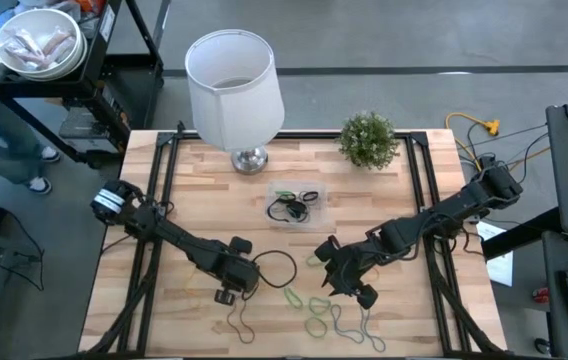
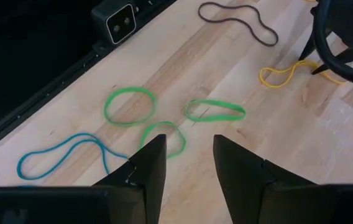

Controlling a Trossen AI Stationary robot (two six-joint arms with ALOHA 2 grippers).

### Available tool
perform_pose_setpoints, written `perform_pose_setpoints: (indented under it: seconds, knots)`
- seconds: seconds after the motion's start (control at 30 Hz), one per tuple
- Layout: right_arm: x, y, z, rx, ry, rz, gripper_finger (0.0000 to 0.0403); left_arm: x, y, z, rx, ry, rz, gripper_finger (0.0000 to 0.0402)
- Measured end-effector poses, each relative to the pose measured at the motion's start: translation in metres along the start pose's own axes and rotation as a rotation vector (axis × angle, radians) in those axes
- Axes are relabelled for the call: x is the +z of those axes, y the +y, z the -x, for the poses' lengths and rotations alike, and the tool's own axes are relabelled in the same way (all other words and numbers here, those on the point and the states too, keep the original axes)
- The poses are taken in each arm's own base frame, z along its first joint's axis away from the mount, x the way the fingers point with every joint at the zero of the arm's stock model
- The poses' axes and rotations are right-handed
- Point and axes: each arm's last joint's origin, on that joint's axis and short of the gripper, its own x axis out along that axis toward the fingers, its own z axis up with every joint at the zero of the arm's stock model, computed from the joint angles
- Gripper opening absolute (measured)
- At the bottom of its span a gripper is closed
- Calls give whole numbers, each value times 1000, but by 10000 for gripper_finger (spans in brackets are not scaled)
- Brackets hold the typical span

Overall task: Pick and place rubber bands into bin
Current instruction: Put the yellow rubber band into the transparent bin

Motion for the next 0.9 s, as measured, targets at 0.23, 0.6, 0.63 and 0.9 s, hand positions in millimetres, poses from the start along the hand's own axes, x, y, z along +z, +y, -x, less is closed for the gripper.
perform_pose_setpoints:
  seconds: [0.23,0.6,0.63,0.9]
  knots:
    - [-9,1,-4,3,16,-39,130,3,-1,-8,5,37,-37,102]
    - [-8,1,-4,3,13,-54,122,2,-1,-7,-7,48,-38,6]
    - [-8,1,-4,2,13,-54,121,1,-1,-7,-6,51,-38,7]
    - [-8,1,-4,2,12,-54,119,8,-3,17,12,0,-26,0]
